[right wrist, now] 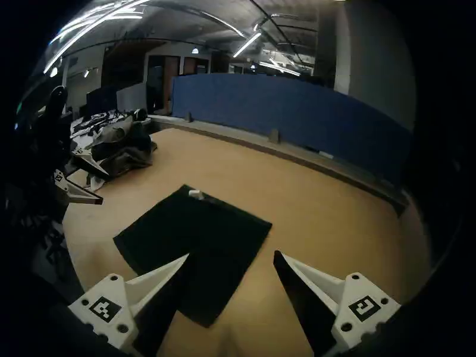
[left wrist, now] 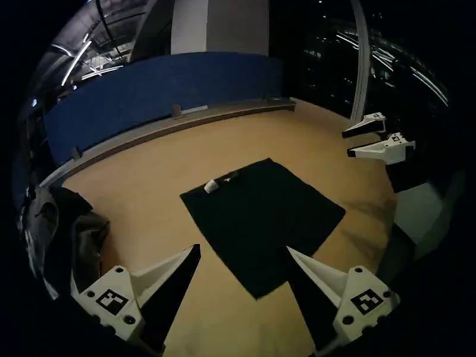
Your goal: Fold towel
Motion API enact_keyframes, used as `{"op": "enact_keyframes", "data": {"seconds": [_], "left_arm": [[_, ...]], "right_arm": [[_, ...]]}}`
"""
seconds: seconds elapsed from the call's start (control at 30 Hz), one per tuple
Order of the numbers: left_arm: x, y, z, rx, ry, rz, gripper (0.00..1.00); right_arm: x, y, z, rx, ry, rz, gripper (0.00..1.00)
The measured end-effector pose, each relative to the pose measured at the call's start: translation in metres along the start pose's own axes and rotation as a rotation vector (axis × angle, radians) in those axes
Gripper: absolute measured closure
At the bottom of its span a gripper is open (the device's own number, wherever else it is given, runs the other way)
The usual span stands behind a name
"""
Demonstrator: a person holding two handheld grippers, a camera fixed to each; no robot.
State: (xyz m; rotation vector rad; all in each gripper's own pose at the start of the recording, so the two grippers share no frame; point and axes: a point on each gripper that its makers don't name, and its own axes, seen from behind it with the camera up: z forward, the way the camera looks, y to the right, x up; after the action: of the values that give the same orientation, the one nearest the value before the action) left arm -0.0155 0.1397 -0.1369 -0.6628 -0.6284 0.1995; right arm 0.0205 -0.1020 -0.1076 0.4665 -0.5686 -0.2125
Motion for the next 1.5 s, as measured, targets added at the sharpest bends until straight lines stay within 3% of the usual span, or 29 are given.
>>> {"op": "enact_keyframes", "data": {"seconds": [0.3,0.6,1.1,1.5], "left_arm": [[-0.045,0.014,0.020,-0.035,-0.075,0.003,0.03],[-0.075,0.025,0.033,-0.055,-0.125,-0.012,0.03],[-0.096,0.035,0.041,-0.069,-0.168,-0.022,0.04],[-0.101,0.040,0.042,-0.079,-0.190,-0.046,0.07]], "right_arm": [[-0.047,-0.017,0.020,0.031,-0.059,0.015,0.00],[-0.094,-0.030,0.031,0.050,-0.134,0.029,0.00],[-0.122,-0.036,0.033,0.064,-0.182,0.007,0.01],[-0.138,-0.042,0.032,0.087,-0.224,0.020,0.15]]}}
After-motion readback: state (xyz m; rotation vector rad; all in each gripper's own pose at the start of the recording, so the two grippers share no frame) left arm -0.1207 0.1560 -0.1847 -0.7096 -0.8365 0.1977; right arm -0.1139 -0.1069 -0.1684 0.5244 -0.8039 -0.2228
